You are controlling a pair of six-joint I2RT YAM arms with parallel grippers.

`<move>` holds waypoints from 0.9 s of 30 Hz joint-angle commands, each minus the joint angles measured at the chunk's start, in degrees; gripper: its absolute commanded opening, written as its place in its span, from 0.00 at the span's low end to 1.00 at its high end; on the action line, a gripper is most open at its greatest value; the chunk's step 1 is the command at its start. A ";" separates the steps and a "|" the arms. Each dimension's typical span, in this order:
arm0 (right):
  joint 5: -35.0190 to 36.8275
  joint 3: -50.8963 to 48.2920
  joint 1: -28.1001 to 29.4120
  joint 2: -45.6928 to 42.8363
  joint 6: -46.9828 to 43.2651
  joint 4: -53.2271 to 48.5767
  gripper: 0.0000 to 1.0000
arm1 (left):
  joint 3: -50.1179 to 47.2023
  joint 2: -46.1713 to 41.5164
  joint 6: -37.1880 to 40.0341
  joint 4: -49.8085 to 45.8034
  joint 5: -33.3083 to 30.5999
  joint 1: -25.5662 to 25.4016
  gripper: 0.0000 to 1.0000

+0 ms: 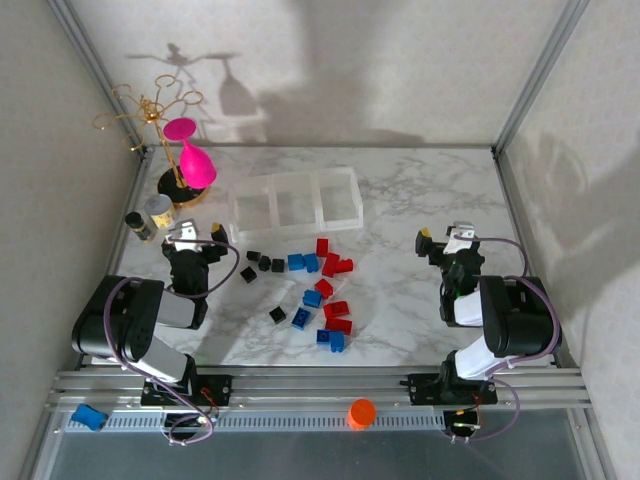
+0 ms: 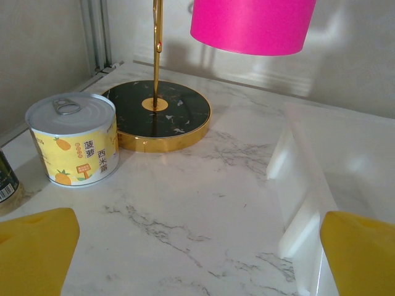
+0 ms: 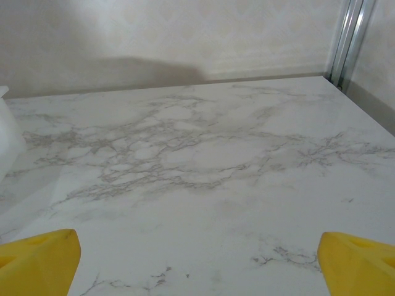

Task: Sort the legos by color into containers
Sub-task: Pick up the lego from the center of the table.

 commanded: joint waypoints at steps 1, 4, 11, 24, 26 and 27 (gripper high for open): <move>1.72 1.77 0.17 -2.79 -0.45 -1.96 0.99 | 1.58 -1.40 -0.76 -0.88 0.48 0.58 0.99; 2.20 1.75 0.22 -5.53 -0.12 -5.76 0.99 | 1.23 -5.70 -2.17 -4.22 -3.33 0.49 1.00; 5.43 5.83 0.22 -12.89 3.65 -17.32 0.99 | 3.64 -18.48 -5.96 -19.60 -3.81 0.49 0.99; -2.08 15.64 -0.85 -20.89 28.98 -45.66 0.99 | 10.94 -37.00 -29.54 -51.42 -0.32 1.33 1.00; -4.79 17.20 -0.66 -20.15 29.61 -48.27 0.99 | 11.00 -38.37 -30.37 -52.99 2.52 1.04 1.00; -6.81 17.68 -0.43 -19.98 29.42 -48.96 0.99 | 11.02 -39.33 -30.75 -55.36 3.92 0.83 1.00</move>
